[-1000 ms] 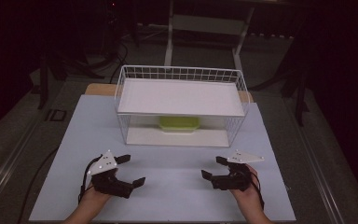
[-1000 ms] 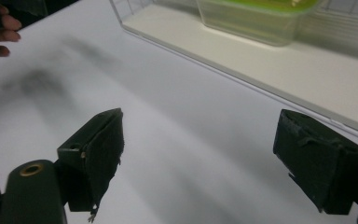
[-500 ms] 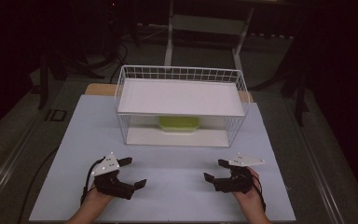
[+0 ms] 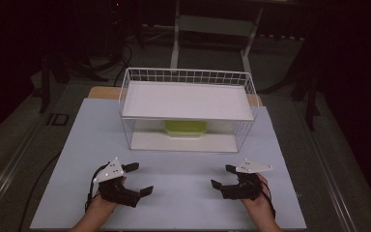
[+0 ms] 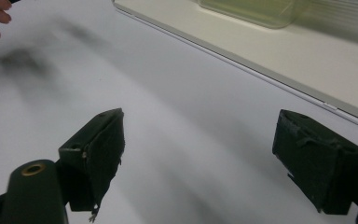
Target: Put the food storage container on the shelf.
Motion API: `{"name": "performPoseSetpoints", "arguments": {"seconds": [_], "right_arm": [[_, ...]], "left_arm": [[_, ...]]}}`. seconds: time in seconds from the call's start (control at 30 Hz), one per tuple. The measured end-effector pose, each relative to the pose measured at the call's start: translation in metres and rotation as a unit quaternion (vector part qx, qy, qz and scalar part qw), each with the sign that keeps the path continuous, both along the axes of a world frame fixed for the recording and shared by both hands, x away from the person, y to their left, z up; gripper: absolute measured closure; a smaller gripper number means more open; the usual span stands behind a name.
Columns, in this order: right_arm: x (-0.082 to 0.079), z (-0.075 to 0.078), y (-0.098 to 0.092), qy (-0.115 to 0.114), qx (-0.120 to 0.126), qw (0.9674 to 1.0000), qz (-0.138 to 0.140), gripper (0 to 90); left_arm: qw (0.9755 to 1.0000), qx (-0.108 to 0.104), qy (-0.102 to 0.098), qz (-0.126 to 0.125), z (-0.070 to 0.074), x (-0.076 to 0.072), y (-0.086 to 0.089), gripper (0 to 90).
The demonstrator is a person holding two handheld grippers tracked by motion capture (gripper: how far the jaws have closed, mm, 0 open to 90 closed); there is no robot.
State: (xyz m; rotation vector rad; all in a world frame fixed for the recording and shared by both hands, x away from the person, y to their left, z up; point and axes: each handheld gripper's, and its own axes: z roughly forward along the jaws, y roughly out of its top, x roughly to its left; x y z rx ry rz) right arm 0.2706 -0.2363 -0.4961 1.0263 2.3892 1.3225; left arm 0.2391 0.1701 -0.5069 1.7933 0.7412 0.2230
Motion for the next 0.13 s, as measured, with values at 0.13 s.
{"name": "performPoseSetpoints", "arguments": {"seconds": [0.13], "right_arm": [[-0.0003, 0.0010, -0.0005, -0.001, 0.004, 1.0000, 0.001, 16.7]], "left_arm": [[1.0000, -0.001, 0.001, 0.003, -0.0007, 0.0005, 0.0004, 1.3]]}}
